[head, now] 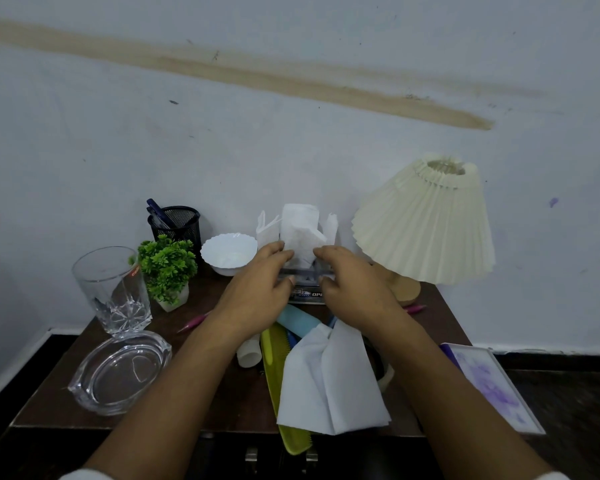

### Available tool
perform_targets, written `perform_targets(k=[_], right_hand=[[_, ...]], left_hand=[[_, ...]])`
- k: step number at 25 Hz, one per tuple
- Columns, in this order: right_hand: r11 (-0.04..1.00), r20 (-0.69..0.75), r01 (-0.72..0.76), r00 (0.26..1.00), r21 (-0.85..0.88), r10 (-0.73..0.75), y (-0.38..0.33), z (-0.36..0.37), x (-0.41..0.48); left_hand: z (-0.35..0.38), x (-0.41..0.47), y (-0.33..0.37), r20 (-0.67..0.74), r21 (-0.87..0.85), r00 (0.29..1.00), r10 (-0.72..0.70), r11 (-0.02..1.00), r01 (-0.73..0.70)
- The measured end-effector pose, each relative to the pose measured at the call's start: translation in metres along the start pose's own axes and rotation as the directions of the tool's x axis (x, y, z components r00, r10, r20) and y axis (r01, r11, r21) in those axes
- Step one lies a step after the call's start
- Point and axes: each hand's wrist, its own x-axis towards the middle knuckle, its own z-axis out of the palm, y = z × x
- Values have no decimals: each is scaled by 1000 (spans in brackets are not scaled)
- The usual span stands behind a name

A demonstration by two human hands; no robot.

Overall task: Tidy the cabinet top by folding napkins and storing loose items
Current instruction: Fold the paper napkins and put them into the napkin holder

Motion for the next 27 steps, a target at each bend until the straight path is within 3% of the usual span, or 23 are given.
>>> perform_targets(k=[4, 13, 19, 23, 27], right_hand=[[999, -50, 38, 998, -18, -39, -1, 0, 7], [999, -29, 37, 999, -13, -38, -5, 7, 10], [999, 75, 17, 997, 33, -20, -5, -2, 1], [999, 32, 22, 999, -29, -21, -9, -15, -6], [991, 146, 1, 989, -133, 18, -8, -31, -22]], left_hand=[[-1, 8, -5, -30, -77, 999, -19, 997, 17], [5, 9, -6, 12, -74, 1000, -2, 997, 3], [8, 6, 0, -11, -114, 1000, -3, 994, 2], [3, 0, 5, -58, -80, 997, -53, 996, 48], [-7, -17, 11, -81, -62, 996, -20, 998, 15]])
